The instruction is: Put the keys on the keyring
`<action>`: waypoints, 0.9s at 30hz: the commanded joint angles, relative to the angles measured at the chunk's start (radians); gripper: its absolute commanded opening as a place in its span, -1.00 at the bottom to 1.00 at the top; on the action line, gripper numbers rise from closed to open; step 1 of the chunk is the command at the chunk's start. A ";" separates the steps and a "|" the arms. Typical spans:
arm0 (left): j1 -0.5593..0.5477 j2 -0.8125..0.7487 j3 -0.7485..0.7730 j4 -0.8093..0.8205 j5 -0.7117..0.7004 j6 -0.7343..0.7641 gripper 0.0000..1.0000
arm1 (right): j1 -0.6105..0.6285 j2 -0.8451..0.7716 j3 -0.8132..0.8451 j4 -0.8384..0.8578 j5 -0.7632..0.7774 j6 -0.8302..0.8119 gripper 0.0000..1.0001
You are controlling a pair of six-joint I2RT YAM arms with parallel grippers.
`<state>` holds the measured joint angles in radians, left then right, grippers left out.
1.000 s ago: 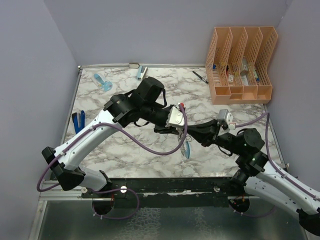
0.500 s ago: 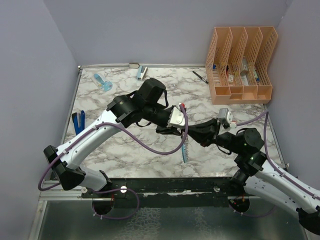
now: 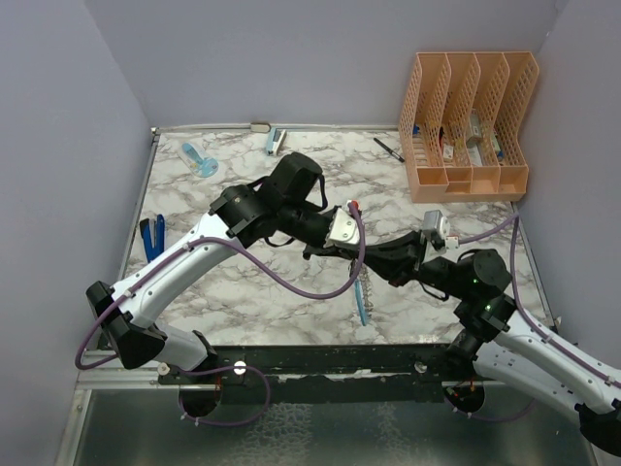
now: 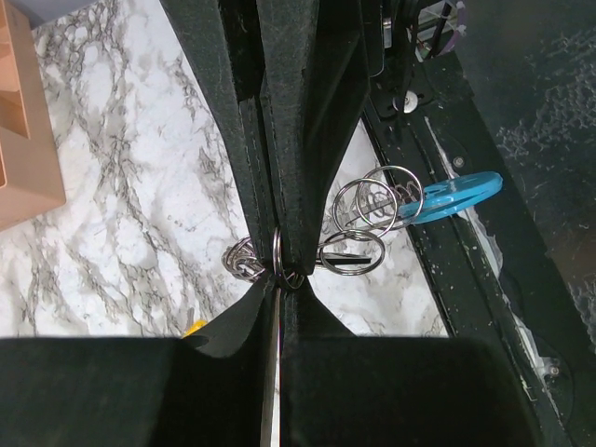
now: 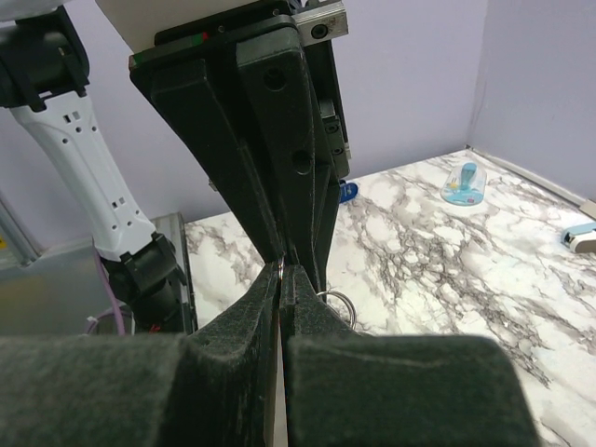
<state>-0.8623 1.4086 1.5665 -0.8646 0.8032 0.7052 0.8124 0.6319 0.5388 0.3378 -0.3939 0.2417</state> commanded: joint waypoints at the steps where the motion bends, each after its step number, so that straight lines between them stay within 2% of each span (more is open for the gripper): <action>1: -0.003 -0.015 -0.014 -0.005 0.026 0.012 -1.00 | 0.005 -0.014 0.000 0.040 -0.024 0.014 -0.97; 11: -0.003 -0.025 0.012 -0.073 0.061 0.052 -1.00 | 0.005 -0.064 -0.005 -0.033 -0.013 0.022 -0.97; 19: -0.004 -0.012 0.019 -0.068 0.108 0.046 -1.00 | 0.004 -0.052 -0.041 0.082 -0.037 0.071 -0.97; 27: -0.003 -0.026 0.056 -0.097 0.090 0.055 -1.00 | 0.005 -0.052 -0.033 0.030 -0.055 0.052 -0.97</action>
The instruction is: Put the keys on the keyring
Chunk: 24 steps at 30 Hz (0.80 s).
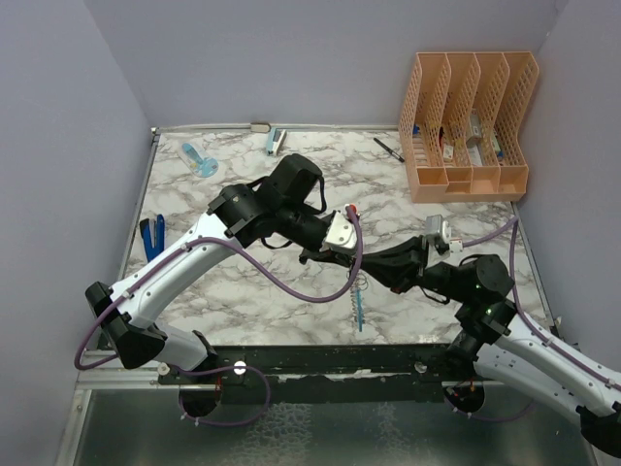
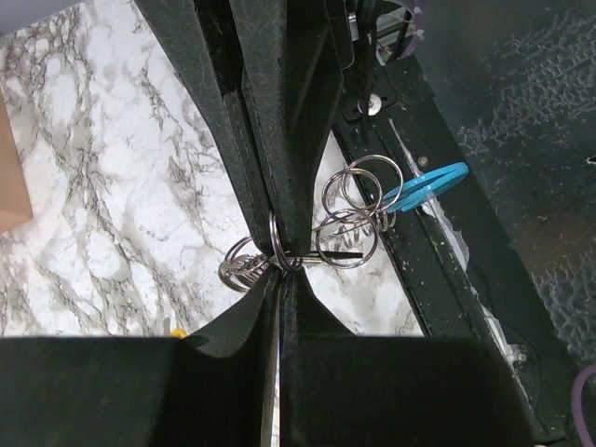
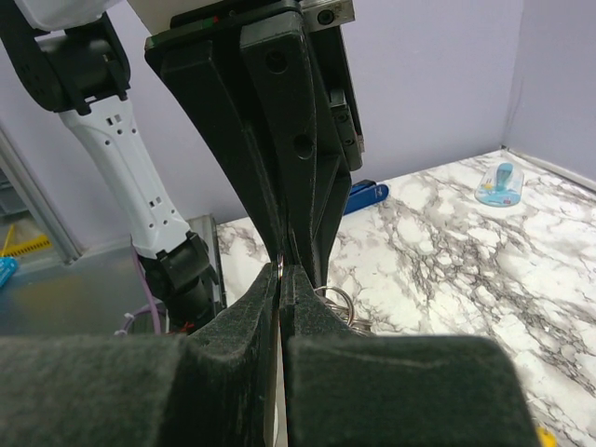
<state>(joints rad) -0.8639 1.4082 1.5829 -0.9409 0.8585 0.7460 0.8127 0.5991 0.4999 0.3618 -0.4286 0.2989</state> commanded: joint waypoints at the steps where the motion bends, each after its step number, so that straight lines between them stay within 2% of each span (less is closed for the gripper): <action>1: -0.001 -0.028 0.040 -0.025 0.035 0.015 -1.00 | 0.005 -0.026 0.006 -0.007 -0.017 -0.007 -0.97; 14: -0.001 -0.040 0.078 -0.065 0.005 0.044 -1.00 | 0.005 -0.022 0.000 -0.079 -0.019 -0.011 -0.97; 24: -0.001 -0.025 0.042 -0.099 0.002 0.069 -1.00 | 0.005 0.017 0.062 -0.221 -0.035 -0.104 -0.97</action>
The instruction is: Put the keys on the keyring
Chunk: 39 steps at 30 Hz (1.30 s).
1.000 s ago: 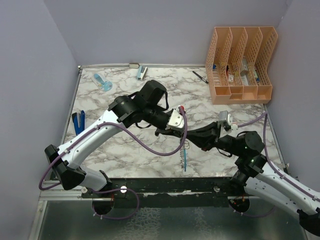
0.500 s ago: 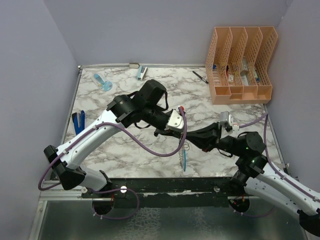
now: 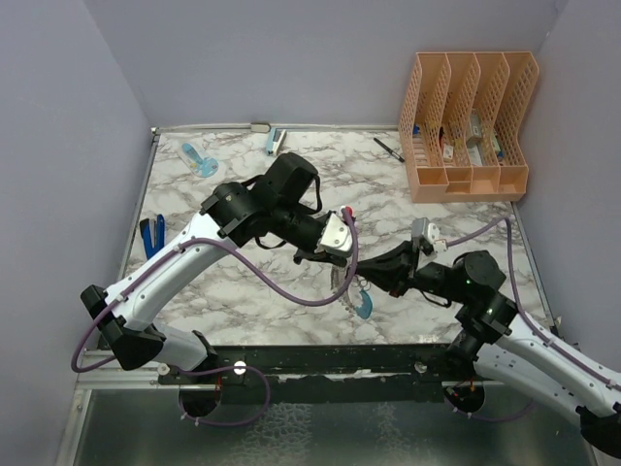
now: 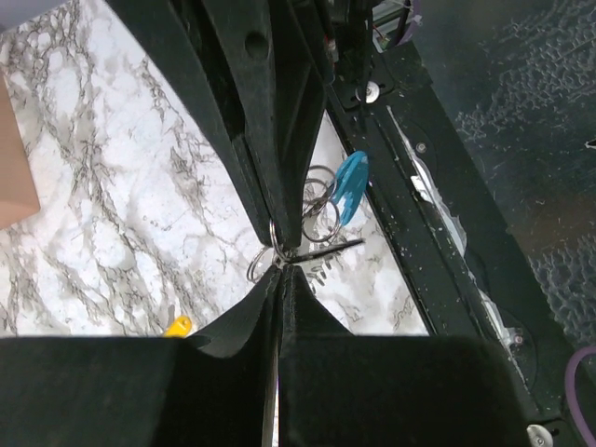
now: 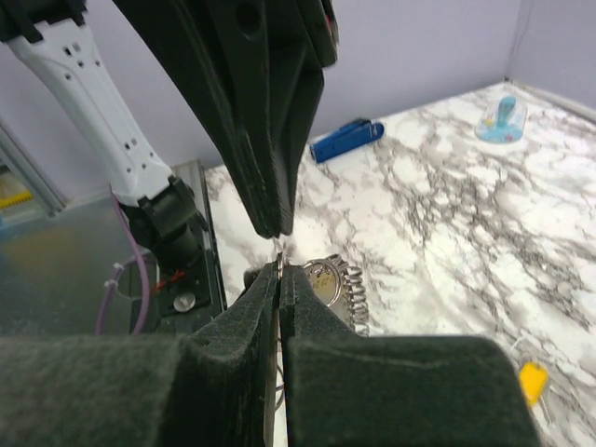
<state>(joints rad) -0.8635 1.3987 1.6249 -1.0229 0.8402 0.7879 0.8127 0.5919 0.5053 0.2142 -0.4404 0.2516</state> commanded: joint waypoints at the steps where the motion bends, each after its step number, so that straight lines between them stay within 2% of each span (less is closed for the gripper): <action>1: -0.002 -0.011 0.000 -0.020 0.024 0.028 -1.00 | 0.005 0.029 0.061 -0.072 -0.027 -0.061 -0.97; 6: -0.002 0.007 0.010 -0.041 0.044 0.037 -1.00 | 0.005 0.030 0.067 -0.084 -0.024 -0.075 -0.97; 16: -0.002 0.007 -0.012 -0.024 -0.009 0.038 -1.00 | 0.005 0.023 0.082 -0.095 -0.003 -0.075 -0.97; 20: 0.013 -0.029 -0.031 0.096 -0.089 -0.081 -1.00 | 0.005 0.057 0.098 -0.117 0.109 -0.076 -0.97; 22: 0.027 -0.054 -0.035 0.176 -0.199 -0.143 -1.00 | 0.005 0.104 0.106 -0.118 0.153 -0.077 -0.97; 25: 0.048 -0.063 -0.023 0.209 -0.356 -0.172 -0.99 | 0.005 0.196 0.136 -0.102 0.210 -0.071 -0.97; 29: 0.112 -0.095 -0.054 0.274 -0.480 -0.207 -0.71 | 0.005 0.334 0.207 -0.071 0.292 -0.078 -0.97; 32: 0.200 -0.120 -0.077 0.333 -0.533 -0.225 -0.49 | 0.004 0.460 0.310 -0.067 0.295 -0.112 -0.97; 35: 0.288 -0.141 -0.082 0.372 -0.537 -0.243 -0.40 | 0.003 0.619 0.445 -0.075 0.283 -0.124 -0.97; 39: 0.330 -0.158 -0.076 0.384 -0.552 -0.237 -0.37 | -0.005 0.751 0.554 -0.043 0.304 -0.085 -0.97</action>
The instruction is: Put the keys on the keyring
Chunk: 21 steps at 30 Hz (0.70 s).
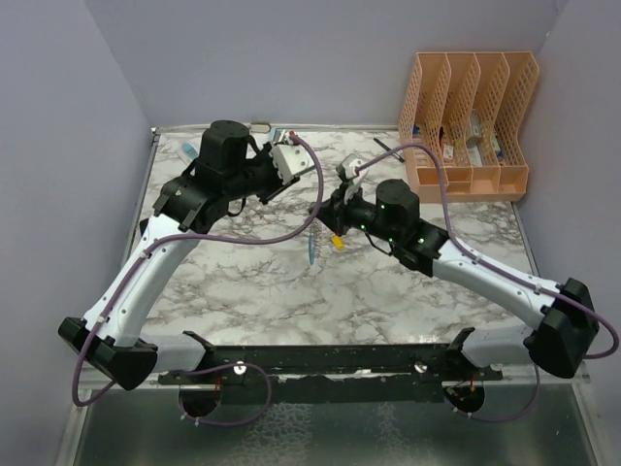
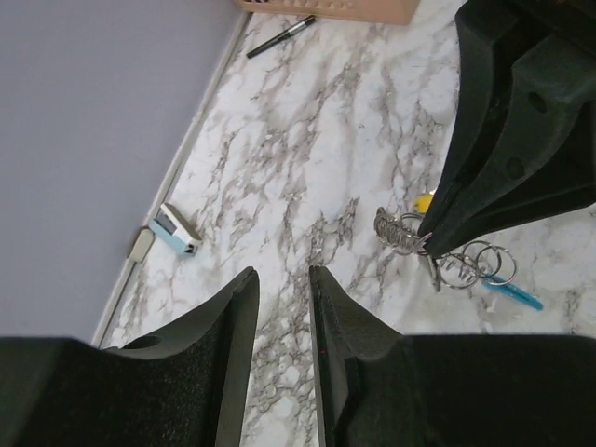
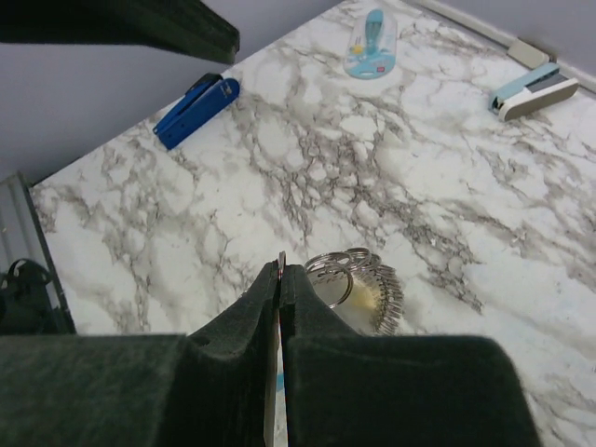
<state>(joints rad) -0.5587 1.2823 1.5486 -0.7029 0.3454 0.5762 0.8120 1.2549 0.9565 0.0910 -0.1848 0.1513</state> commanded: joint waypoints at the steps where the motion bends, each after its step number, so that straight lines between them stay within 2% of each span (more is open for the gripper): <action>1: 0.030 -0.046 -0.004 0.064 -0.061 -0.023 -0.37 | -0.011 0.120 0.113 0.095 0.039 0.038 -0.97; 4: 0.042 -0.054 -0.034 0.077 -0.076 -0.021 -0.38 | -0.025 0.237 0.151 0.124 -0.033 0.098 -0.97; 10: 0.086 -0.066 -0.072 0.114 -0.088 -0.044 -0.38 | -0.025 0.463 0.227 0.300 -0.204 0.210 -0.97; 13: 0.102 -0.069 -0.069 0.114 -0.095 -0.045 -0.37 | -0.024 0.544 0.309 0.309 -0.252 0.232 -0.97; 17: 0.117 -0.072 -0.077 0.125 -0.106 -0.045 -0.37 | -0.025 0.584 0.355 0.285 -0.256 0.237 -0.97; 21: 0.131 -0.072 -0.102 0.142 -0.101 -0.050 -0.37 | -0.028 0.572 0.310 0.213 -0.188 0.206 -0.97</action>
<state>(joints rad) -0.4431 1.2324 1.4715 -0.6056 0.2642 0.5468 0.7853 1.8374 1.2774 0.3195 -0.3893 0.3641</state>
